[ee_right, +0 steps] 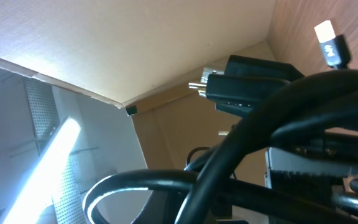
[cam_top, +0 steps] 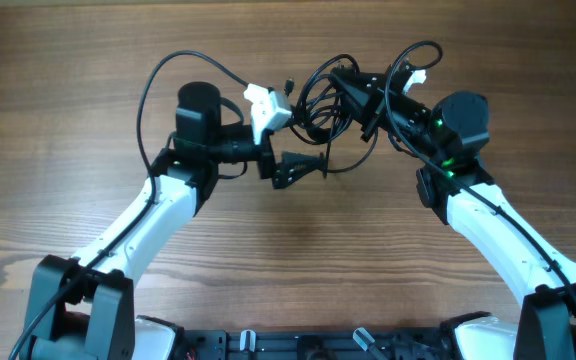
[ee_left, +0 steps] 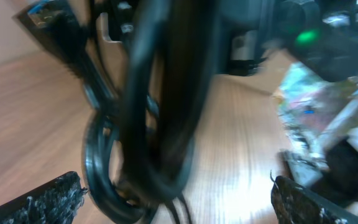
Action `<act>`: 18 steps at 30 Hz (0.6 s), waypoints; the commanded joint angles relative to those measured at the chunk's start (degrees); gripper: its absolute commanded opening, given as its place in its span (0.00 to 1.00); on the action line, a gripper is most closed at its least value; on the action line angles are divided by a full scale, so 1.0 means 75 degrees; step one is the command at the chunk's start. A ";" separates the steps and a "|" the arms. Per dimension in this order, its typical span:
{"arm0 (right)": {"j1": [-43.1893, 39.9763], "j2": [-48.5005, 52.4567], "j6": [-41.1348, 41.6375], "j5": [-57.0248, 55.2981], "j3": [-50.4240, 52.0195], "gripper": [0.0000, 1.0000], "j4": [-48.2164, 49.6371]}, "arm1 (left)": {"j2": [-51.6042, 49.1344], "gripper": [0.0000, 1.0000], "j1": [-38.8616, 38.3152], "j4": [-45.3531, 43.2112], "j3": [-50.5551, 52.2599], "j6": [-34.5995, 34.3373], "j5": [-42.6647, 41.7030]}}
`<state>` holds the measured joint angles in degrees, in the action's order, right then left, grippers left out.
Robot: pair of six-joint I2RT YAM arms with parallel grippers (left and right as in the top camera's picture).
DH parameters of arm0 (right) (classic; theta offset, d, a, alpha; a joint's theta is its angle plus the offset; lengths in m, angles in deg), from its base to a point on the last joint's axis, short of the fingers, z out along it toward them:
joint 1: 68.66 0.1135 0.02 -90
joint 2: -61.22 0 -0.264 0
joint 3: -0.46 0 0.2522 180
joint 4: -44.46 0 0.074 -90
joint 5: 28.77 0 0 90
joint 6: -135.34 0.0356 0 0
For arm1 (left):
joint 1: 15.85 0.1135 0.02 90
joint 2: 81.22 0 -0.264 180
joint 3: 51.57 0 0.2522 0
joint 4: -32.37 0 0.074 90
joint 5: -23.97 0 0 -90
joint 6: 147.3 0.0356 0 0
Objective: Untangle cables
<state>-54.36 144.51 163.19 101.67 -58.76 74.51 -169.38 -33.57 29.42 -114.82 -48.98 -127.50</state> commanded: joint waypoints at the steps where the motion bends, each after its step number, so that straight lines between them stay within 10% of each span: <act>1: -0.0009 -0.0032 0.0111 -0.0009 -0.0038 0.04 0.0125 | 0.0052 1.00 -0.0286 -0.0128 -0.0044 0.0323 0.1702; 4: -0.0009 -0.0032 0.0111 0.0102 -0.0038 0.04 0.0119 | 0.0052 0.89 -0.0321 -0.0431 -0.0044 0.0321 0.1958; 10: -0.0009 -0.0032 0.0114 0.0213 -0.0038 0.04 -0.0087 | 0.0052 0.04 -0.0318 -0.0766 -0.0044 0.0318 0.1955; 15: -0.0020 -0.0032 0.0085 -0.0058 -0.0038 0.13 -0.0373 | 0.0055 0.04 -0.0259 -0.0740 -0.0044 0.0224 0.1950; 18: -0.0026 -0.0032 -0.0906 -0.0425 -0.0038 0.65 -0.1160 | 0.0064 0.04 0.0105 -0.0740 -0.0044 -0.0099 0.1950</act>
<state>-54.62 144.49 163.01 101.10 -58.82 68.28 -169.38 -35.47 24.24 -114.82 -47.14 -112.53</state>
